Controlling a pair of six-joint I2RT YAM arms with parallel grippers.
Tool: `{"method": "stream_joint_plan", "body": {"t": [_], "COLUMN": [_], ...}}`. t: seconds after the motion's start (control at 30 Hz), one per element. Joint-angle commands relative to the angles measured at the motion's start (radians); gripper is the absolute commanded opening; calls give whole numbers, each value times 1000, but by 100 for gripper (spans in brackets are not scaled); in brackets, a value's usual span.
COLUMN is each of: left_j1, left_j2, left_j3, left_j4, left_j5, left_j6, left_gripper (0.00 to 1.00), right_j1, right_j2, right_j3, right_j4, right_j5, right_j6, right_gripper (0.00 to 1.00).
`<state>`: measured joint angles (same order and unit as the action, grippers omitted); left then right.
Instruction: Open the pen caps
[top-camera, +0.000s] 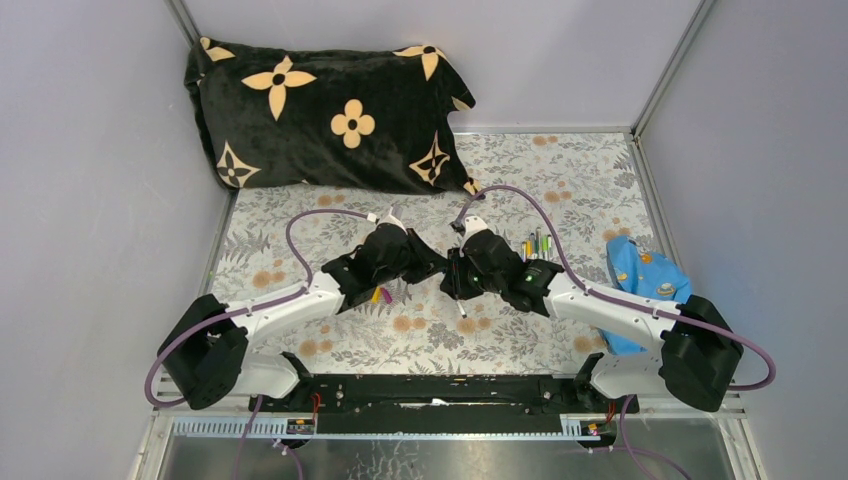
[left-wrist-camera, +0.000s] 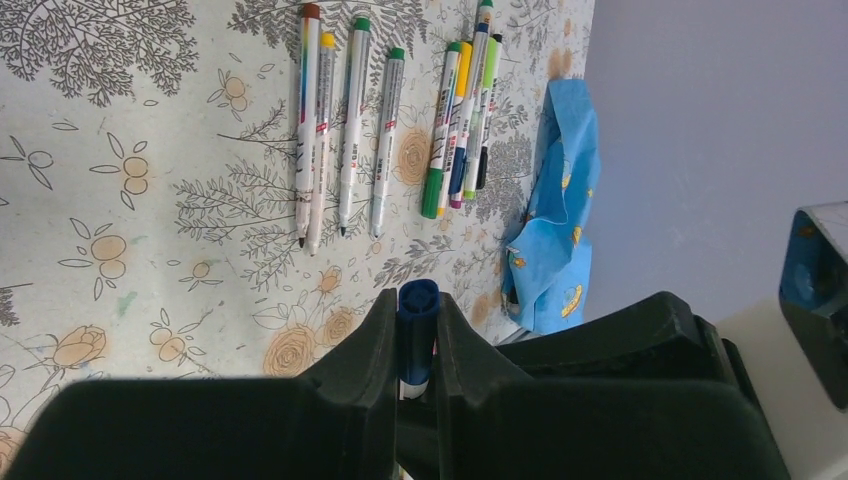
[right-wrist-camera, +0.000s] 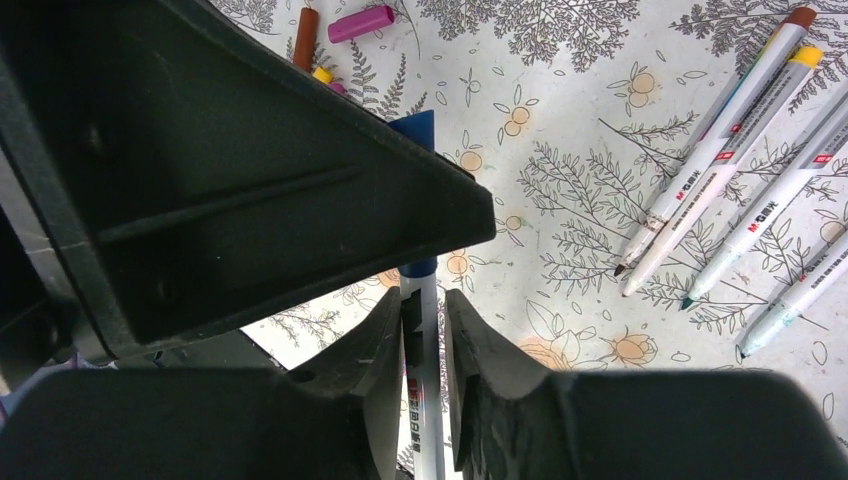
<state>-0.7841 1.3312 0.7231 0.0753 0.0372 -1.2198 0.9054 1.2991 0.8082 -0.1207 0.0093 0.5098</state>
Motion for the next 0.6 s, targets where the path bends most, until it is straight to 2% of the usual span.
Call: {"method": "stream_joint_plan", "body": {"t": [0.0,0.03,0.1,0.13,0.33,0.57], "left_j1": [0,3,2,2,47,207], "left_j2": [-24,-24,-22,-21,-20,46], "left_j3": [32,35,43,47,56,170], "left_j4": [46,41,26,17,-43,-118], "left_j5": [-3,-5,-13,-23,-131,-144], "left_j6": [-3,0,8,13,60,223], "left_gripper": [0,0,0,0,0,0], "right_j1": [12,12,12,12,14,53], "right_j2": [-3,-3,-6,-9,-40,-98], "right_j3": [13,14,13,12,-39,-141], "right_j4": [34,34,32,30,42,60], "right_j5": [12,12,21,22,23,12], "right_j6": [4,2,1,2,38,82], "right_gripper": [26,23,11,1,0,0]}}
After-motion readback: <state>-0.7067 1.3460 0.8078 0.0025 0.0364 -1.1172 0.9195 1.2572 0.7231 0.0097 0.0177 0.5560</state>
